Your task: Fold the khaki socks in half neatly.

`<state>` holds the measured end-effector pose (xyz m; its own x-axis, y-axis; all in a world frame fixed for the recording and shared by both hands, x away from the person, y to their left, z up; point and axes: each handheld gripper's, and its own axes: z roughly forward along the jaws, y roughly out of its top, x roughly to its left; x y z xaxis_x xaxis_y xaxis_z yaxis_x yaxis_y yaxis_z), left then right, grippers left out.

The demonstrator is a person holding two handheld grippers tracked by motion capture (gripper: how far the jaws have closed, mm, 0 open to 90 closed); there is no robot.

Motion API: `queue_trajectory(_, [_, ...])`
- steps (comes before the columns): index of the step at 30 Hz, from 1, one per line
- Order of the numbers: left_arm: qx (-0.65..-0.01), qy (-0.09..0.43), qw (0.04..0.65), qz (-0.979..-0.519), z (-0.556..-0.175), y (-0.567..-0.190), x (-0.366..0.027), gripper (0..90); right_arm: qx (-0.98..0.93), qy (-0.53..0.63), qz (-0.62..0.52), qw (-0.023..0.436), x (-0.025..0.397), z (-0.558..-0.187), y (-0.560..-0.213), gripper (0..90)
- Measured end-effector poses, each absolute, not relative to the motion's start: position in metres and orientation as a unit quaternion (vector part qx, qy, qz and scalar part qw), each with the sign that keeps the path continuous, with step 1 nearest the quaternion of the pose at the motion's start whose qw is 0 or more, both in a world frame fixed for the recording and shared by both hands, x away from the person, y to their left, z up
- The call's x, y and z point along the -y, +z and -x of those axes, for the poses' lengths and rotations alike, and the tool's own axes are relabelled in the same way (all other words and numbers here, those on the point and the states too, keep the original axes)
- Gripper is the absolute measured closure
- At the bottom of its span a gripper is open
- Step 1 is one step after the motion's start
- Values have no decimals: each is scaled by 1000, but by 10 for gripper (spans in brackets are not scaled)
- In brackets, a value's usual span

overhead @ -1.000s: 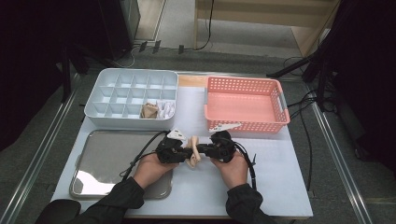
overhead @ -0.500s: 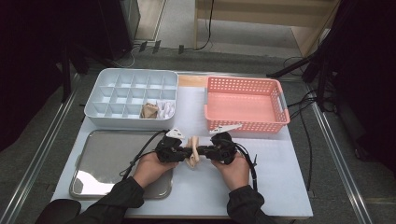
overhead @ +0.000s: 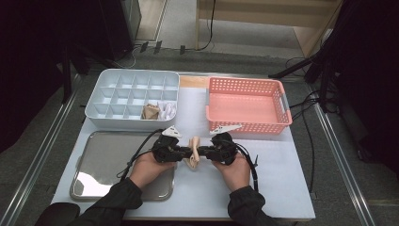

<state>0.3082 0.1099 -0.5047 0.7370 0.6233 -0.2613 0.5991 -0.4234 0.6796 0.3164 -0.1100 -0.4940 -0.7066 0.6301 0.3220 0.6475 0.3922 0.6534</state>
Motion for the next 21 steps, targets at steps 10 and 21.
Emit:
queue_trajectory(10, [-386, 29, 410, -826, -311, -496, -130, 777, 846, -384, 369, 13, 100, -319, -497, 831])
queue_trajectory(21, [-387, 39, 419, -820, -311, -491, -128, 761, 854, -376, 359, 3, 85, -320, -507, 840])
